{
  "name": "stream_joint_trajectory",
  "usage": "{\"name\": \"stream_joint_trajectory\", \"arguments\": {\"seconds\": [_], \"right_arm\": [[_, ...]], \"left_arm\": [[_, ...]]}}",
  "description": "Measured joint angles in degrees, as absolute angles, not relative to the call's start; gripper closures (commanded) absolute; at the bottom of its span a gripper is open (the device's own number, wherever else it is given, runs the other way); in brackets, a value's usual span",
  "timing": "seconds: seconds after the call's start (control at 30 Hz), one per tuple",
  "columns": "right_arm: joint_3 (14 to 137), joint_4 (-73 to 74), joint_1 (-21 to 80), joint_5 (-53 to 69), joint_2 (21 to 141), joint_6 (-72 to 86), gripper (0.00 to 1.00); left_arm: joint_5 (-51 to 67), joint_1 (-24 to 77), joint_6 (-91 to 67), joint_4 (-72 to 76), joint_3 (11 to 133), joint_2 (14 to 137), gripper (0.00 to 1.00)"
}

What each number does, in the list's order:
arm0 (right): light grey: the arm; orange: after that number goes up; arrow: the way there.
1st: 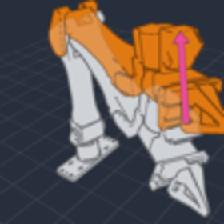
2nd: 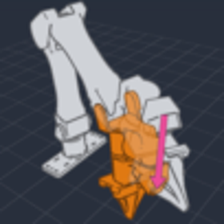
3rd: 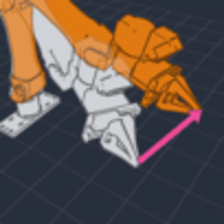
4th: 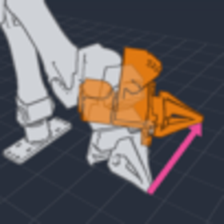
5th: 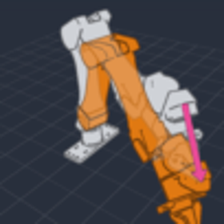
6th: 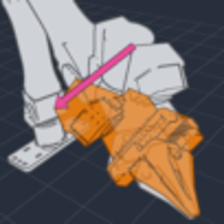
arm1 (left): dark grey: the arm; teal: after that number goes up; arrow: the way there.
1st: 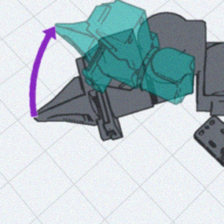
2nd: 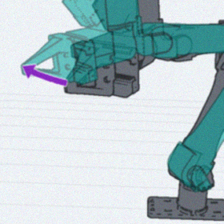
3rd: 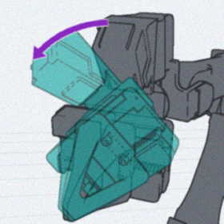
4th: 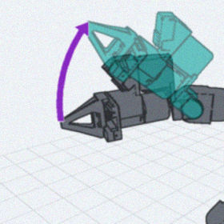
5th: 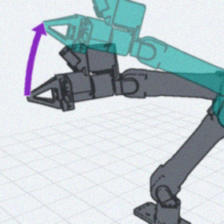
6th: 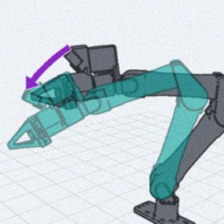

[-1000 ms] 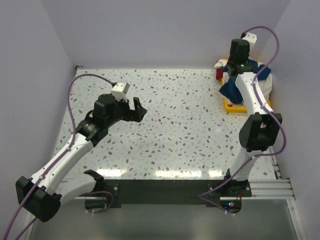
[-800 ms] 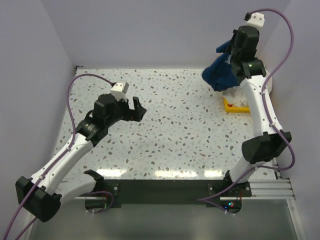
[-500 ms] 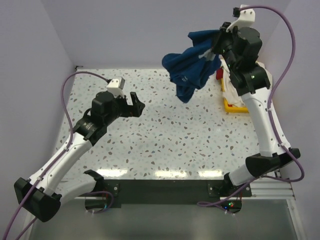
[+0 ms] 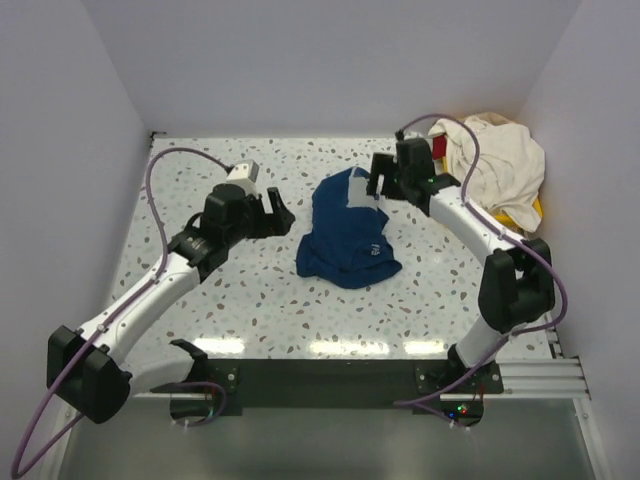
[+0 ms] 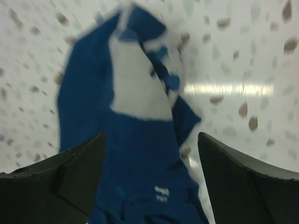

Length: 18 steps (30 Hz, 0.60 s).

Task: Fold and stack the t-shirts
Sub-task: Move the tshirt to the center of the board

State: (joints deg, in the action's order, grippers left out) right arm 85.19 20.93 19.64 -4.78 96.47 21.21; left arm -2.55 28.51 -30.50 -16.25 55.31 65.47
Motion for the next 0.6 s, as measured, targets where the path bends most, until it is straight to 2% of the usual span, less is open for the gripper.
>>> {"name": "stream_joint_trajectory", "arguments": {"seconds": [0.03,0.1,0.27,0.43,0.6], "right_arm": [[78.81,19.42,19.64,-4.78,95.79,22.41,0.22],[70.11,18.85,19.66,-4.45,94.11,24.58,0.30],[51.70,15.53,22.26,-4.32,84.23,28.88,0.30],[44.69,12.21,30.35,-7.88,76.66,30.50,0.31],[41.87,11.35,32.60,-10.15,75.13,31.03,0.32]], "left_arm": [[-1.87,28.51,-31.20,-15.40,52.97,65.49,0.19],[-0.43,28.53,-32.49,-13.52,49.21,65.82,0.23],[1.98,30.59,-34.98,-10.41,41.63,70.87,0.23],[2.61,34.44,-36.03,-7.25,40.88,77.67,0.26],[2.50,35.29,-36.91,-3.27,40.88,82.02,0.31]]}}
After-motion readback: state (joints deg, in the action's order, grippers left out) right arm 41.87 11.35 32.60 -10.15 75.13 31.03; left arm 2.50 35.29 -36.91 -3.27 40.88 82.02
